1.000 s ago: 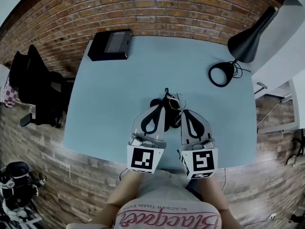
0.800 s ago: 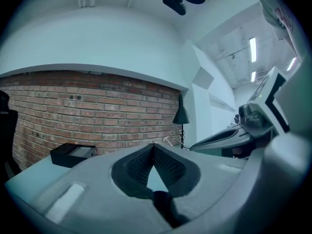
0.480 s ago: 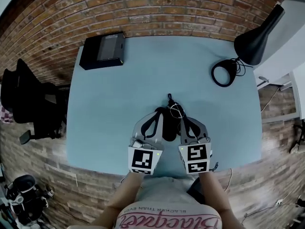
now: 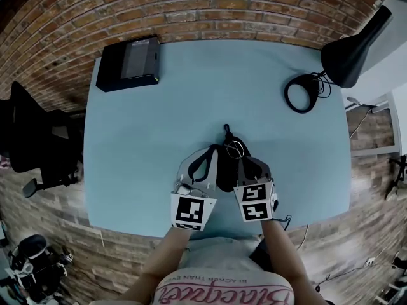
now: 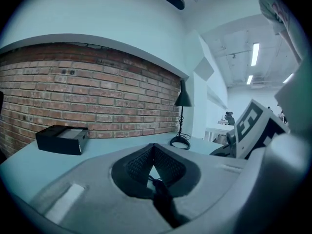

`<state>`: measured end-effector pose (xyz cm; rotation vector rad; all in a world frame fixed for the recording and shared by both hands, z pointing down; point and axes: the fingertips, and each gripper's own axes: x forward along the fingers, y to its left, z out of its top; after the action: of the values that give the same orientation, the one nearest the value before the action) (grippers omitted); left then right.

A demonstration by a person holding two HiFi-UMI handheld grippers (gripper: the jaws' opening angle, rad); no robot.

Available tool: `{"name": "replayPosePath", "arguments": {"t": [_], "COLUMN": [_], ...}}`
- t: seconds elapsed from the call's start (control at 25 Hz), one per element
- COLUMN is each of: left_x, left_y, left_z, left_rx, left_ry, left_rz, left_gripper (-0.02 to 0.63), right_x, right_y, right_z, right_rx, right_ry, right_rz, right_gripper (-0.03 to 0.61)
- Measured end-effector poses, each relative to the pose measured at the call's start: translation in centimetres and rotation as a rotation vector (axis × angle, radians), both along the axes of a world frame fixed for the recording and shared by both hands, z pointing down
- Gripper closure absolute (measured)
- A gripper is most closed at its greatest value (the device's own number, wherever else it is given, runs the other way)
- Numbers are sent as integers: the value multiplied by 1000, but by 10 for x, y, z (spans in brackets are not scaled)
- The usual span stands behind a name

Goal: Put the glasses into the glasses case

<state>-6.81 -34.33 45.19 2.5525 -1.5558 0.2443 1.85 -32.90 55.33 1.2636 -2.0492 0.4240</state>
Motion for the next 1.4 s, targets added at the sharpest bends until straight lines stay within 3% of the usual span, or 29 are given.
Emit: {"name": "replayPosePath", "arguments": {"t": [0.6,0.92,1.4], "left_x": [-13,-12,8], "left_y": [-16,-7,24], "left_z": [15,10,-24], "left_rx": [-22,-7,80], "left_ry": [-29,-31,-16], "left_rz": [-42,-54,-48], "left_gripper": [611,611,611], "right_x": [10,10,19], "right_y": [-8,-5,12], "right_z": [47,28,-46], "right_rx": [-150,-89,115], "right_ry": [114,73,-38], "right_rz": [39,34,9], "right_gripper": [566,563,569]}}
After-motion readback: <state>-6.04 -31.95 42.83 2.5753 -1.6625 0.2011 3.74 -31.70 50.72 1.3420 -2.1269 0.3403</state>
